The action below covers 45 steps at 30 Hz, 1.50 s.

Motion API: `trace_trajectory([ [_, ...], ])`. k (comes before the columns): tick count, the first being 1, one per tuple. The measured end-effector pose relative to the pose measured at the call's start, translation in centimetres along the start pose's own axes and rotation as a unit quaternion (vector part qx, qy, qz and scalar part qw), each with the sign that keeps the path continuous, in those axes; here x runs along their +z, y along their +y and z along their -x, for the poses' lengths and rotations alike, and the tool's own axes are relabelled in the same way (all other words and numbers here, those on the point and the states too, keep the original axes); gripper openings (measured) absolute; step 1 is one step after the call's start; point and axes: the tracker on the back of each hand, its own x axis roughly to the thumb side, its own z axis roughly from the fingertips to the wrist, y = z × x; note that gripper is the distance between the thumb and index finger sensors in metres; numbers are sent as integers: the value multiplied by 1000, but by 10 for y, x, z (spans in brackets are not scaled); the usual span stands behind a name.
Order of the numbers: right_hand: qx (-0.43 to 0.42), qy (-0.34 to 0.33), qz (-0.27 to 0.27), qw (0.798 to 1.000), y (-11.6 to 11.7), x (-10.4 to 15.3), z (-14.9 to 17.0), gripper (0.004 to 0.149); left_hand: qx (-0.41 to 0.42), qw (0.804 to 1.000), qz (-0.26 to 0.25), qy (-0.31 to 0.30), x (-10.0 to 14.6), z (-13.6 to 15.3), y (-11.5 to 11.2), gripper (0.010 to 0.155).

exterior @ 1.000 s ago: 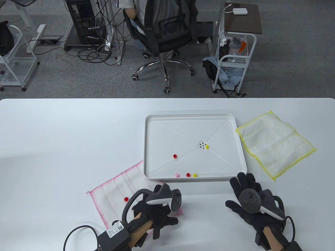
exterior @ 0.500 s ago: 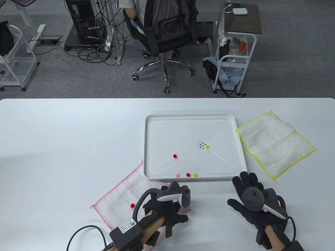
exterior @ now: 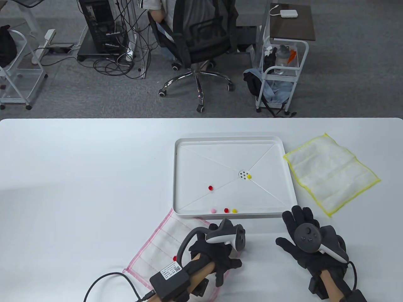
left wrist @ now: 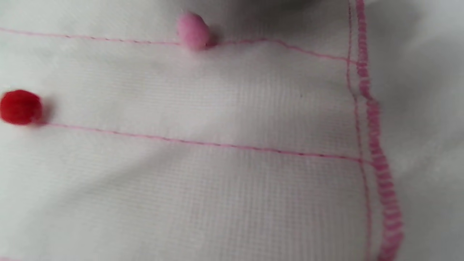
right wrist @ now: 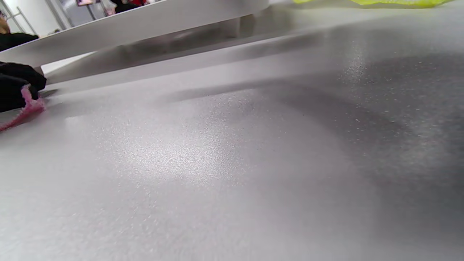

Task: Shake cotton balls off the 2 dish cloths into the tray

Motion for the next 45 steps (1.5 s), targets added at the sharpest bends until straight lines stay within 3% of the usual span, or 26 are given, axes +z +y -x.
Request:
trace_trajectory([
  [24,-117,67,8,991,-10,-1,52,79,2,999,3,-33,-31,-71,38,81],
  [39,-184,97,4,978,-10,-2,79,79,-42,999,-8,-27,-50,-111,50,83],
  [45,-178,95,9,979,-11,-1,77,79,-14,992,-22,-124,-32,-104,56,81],
])
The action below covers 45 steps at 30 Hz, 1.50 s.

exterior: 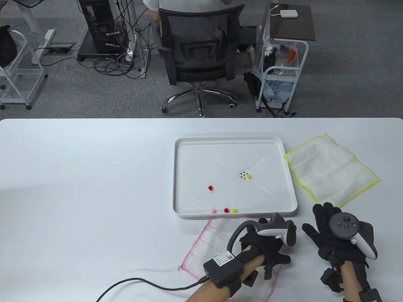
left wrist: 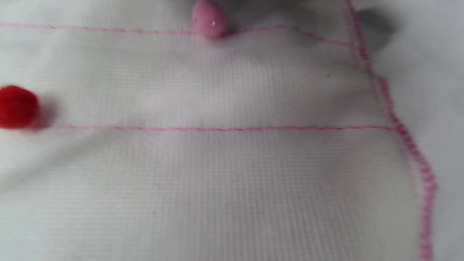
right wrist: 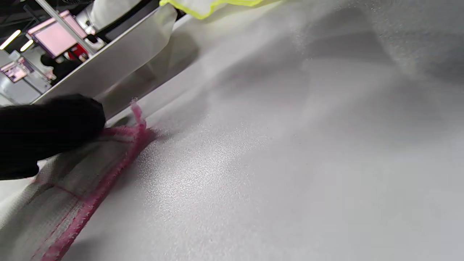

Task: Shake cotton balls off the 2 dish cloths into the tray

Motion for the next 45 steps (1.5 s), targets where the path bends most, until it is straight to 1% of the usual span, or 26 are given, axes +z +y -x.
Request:
trace_trajectory([
  [3,14,-15,19,1000,0,4,-8,80,21,997,-49,-49,30,8,9,80],
  [4,19,-21,27,999,0,5,-12,79,26,996,-64,-59,39,11,12,80],
  [7,71,-53,59,994,4,15,-35,78,38,987,-135,-76,78,29,16,80],
  [9,117,-72,63,989,10,22,-53,77,39,983,-166,-66,96,42,12,81],
  [10,145,-83,59,984,16,25,-63,77,36,981,-181,-50,107,52,7,82],
  [11,165,-91,51,981,21,28,-71,78,33,980,-194,-37,113,59,1,82],
  [13,204,-90,22,975,36,33,-88,79,15,975,-222,13,121,78,-19,85],
  [16,238,-66,-24,969,53,36,-101,81,-16,970,-223,100,124,98,-46,84],
  [18,260,-42,-38,964,63,34,-103,83,-32,962,-210,171,122,109,-63,85],
  [19,269,-30,-37,962,65,33,-103,84,-36,961,-200,190,121,112,-67,86],
  [20,279,-18,-34,959,68,31,-103,84,-39,959,-181,216,118,116,-72,88],
  [21,287,-9,-32,957,70,29,-103,85,-32,959,-151,239,116,119,-76,89],
  [23,292,6,-45,955,75,26,-102,85,2,961,-97,260,109,119,-82,91],
  [24,293,10,-54,955,77,25,-103,85,10,962,-81,259,106,119,-84,92],
  [25,293,11,-61,954,78,24,-103,85,11,964,-76,255,104,118,-85,93],
  [26,295,11,-67,953,80,23,-104,84,4,961,-81,265,102,116,-84,93],
  [28,310,5,-52,949,80,23,-106,83,3,961,-78,265,98,114,-84,94],
  [31,308,2,-52,950,80,23,-110,81,9,961,-83,263,94,111,-83,95],
  [34,305,-6,-47,951,80,24,-112,79,52,964,-97,244,94,110,-83,95],
  [42,280,-32,-14,959,78,25,-116,65,132,958,-164,193,98,113,-86,79],
  [45,254,-49,-9,966,78,25,-118,55,173,954,-181,165,99,113,-87,73],
])
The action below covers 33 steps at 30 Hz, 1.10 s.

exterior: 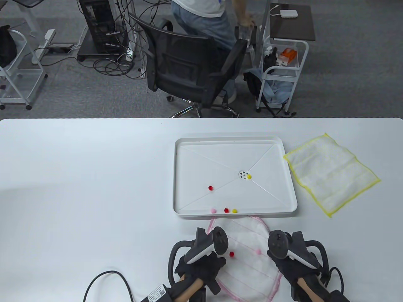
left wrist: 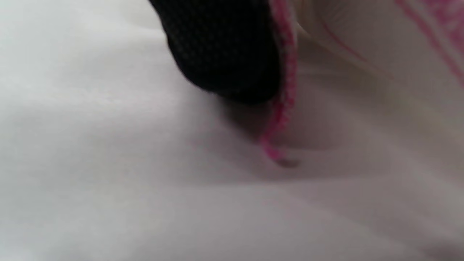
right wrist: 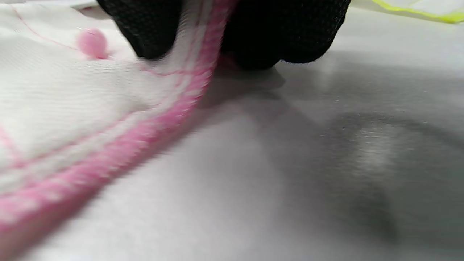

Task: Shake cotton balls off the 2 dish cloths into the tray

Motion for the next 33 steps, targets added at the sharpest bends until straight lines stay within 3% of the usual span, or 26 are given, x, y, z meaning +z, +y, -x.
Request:
trace_trajectory([
  [8,-83,-40,-3,996,-10,5,-3,48,63,996,-51,-49,18,-4,7,62],
  [15,-156,-68,-12,985,-33,13,0,47,155,982,-69,-81,38,12,16,59],
  [25,-177,-97,-7,979,-62,29,-3,46,229,960,-99,-127,66,21,26,57],
  [29,-186,-94,-1,978,-87,22,-7,46,247,950,-134,-136,72,24,42,56],
  [33,-194,-81,-9,978,-115,0,-12,45,263,944,-158,-120,62,29,65,56],
])
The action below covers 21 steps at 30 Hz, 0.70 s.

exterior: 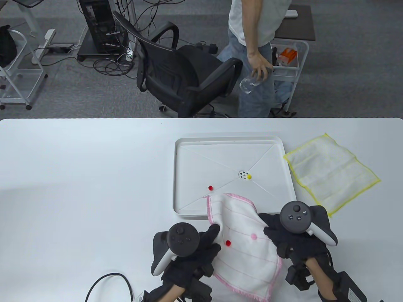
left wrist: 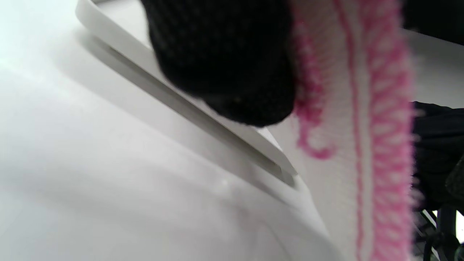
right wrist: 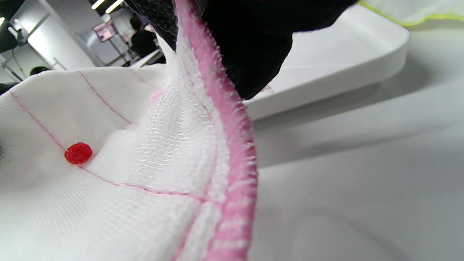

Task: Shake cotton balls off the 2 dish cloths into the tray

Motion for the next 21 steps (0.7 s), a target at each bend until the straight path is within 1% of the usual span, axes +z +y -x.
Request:
trace_trajectory([
  [4,-26,41,8,999,-25,-40,-7,45,14,999,-46,13,-31,-1,19,55],
  [7,-55,88,25,994,-44,-78,-9,45,43,997,-67,21,-65,0,29,55],
  [8,-67,102,32,992,-48,-86,-8,44,50,996,-66,25,-73,0,30,56],
  [9,-87,127,46,987,-54,-99,-8,44,62,996,-56,41,-88,2,33,57],
  [10,-98,136,60,984,-57,-106,-8,44,72,995,-51,47,-94,3,33,58],
  [12,-126,148,98,976,-64,-120,-8,44,98,994,-30,46,-115,4,34,60],
  [15,-151,155,144,966,-68,-131,-5,44,113,992,-5,60,-136,9,33,63],
  [16,-157,158,169,960,-69,-133,-3,44,118,991,-4,60,-143,11,34,63],
  [18,-176,156,202,951,-69,-133,1,43,131,989,-19,62,-154,13,38,62],
  [21,-190,124,247,942,-70,-128,4,43,115,992,-42,33,-163,11,43,63],
])
